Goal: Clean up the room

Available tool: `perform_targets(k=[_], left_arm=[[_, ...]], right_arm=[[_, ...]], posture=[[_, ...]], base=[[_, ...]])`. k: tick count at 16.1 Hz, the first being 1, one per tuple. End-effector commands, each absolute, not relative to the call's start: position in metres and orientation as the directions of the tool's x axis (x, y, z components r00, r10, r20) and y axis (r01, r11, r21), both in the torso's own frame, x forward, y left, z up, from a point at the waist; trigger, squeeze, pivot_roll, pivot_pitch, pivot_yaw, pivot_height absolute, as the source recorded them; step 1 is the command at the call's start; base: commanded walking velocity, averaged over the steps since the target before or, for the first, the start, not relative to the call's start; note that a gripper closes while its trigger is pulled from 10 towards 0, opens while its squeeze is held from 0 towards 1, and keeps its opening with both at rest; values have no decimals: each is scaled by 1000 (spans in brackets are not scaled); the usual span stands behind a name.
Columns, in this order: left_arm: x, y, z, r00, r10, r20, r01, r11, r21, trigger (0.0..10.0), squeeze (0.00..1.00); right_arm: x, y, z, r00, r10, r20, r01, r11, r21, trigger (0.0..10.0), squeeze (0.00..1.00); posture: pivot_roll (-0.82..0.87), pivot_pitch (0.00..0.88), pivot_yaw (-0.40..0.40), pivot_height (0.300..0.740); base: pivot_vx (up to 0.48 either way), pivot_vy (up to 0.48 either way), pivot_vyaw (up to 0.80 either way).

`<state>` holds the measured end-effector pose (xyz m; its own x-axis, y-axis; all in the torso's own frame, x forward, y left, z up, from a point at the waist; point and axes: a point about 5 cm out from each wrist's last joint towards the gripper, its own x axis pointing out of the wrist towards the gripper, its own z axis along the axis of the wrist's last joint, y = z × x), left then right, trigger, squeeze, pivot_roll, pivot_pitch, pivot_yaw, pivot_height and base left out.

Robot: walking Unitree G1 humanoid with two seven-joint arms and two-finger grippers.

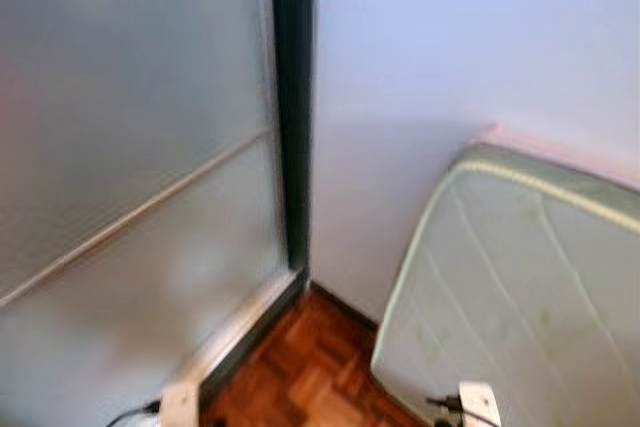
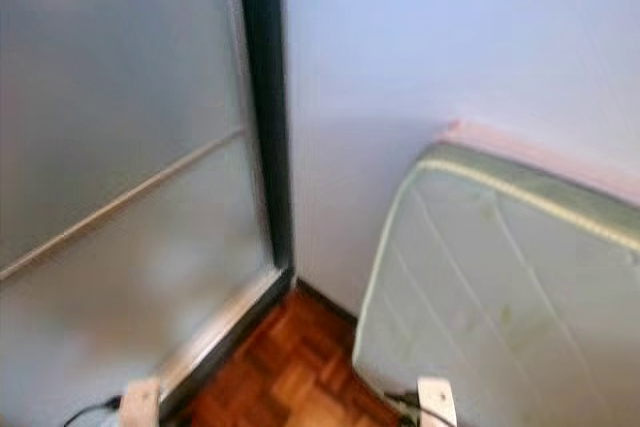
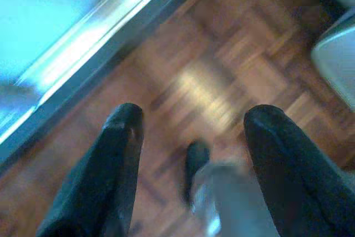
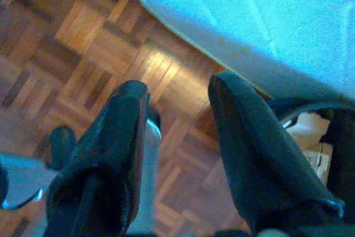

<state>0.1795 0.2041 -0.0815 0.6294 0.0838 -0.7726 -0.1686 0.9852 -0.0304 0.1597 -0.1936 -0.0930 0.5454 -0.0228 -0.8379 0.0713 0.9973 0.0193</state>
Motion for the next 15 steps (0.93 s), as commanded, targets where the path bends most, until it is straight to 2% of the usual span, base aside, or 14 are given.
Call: perform_targets(k=[1, 3, 15], left_arm=[[181, 194, -82, 631, 63, -773, -151, 988, -43, 10000, 0], [182, 194, -82, 632, 62, -772, -149, 988, -43, 10000, 0], [183, 191, -82, 637, 58, -769, -143, 989, -43, 10000, 0]], right_arm=[[157, -202, -93, 537, -42, -843, 75, 997, -2, 10000, 0], [158, -201, -93, 539, -39, -841, 70, 998, -1, 10000, 0], [158, -201, -92, 550, -59, -833, 106, 994, -1, 10000, 0]], posture=[[72, 0, -41, 740], [72, 0, -41, 740], [75, 0, -41, 740]], base=[[480, 0, 0], [345, 0, 0], [0, 0, 0]])
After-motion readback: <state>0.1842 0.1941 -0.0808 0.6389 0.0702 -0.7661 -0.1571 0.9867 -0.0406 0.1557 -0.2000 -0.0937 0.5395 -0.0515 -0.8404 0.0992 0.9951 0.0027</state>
